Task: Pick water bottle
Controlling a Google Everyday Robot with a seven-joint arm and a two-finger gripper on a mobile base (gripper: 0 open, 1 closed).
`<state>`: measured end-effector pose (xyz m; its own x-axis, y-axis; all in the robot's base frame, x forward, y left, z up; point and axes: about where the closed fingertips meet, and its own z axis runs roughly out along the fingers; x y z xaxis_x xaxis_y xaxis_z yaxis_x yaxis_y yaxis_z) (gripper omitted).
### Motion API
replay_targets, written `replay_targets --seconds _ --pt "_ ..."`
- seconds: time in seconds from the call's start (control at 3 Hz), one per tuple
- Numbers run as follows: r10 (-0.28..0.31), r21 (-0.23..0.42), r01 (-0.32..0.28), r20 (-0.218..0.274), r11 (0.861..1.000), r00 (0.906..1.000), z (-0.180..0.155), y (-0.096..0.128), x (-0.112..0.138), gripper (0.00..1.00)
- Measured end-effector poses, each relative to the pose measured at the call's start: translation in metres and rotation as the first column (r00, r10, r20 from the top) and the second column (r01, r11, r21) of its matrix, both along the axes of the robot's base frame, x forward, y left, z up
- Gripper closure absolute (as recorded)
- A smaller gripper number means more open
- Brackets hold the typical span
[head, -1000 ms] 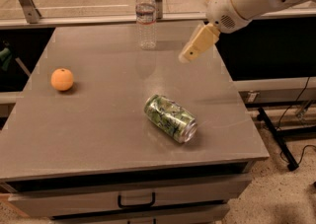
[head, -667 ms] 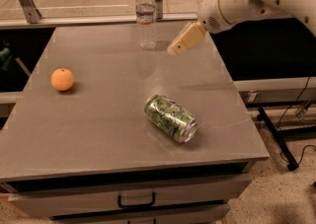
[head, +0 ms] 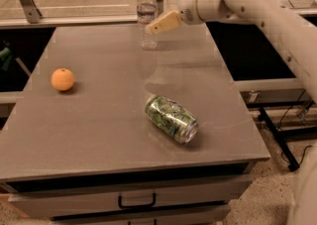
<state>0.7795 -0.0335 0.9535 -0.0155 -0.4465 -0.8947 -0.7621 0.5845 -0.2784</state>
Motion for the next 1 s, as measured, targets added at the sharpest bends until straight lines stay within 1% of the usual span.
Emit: replay_targets --seconds 0.33,0.67,1.0 --pt "0.026 0.109 -0.025 -0.003 0.994 0.9997 0.003 0.028 0.023 0.0" --pt "0.076 0.182 -0.072 -0.013 0.981 0.997 0.008 0.056 0.029 0.0" --pt "0.114 0.21 -0.101 -0.055 0.972 0.9919 -0.002 0.079 0.03 0.18"
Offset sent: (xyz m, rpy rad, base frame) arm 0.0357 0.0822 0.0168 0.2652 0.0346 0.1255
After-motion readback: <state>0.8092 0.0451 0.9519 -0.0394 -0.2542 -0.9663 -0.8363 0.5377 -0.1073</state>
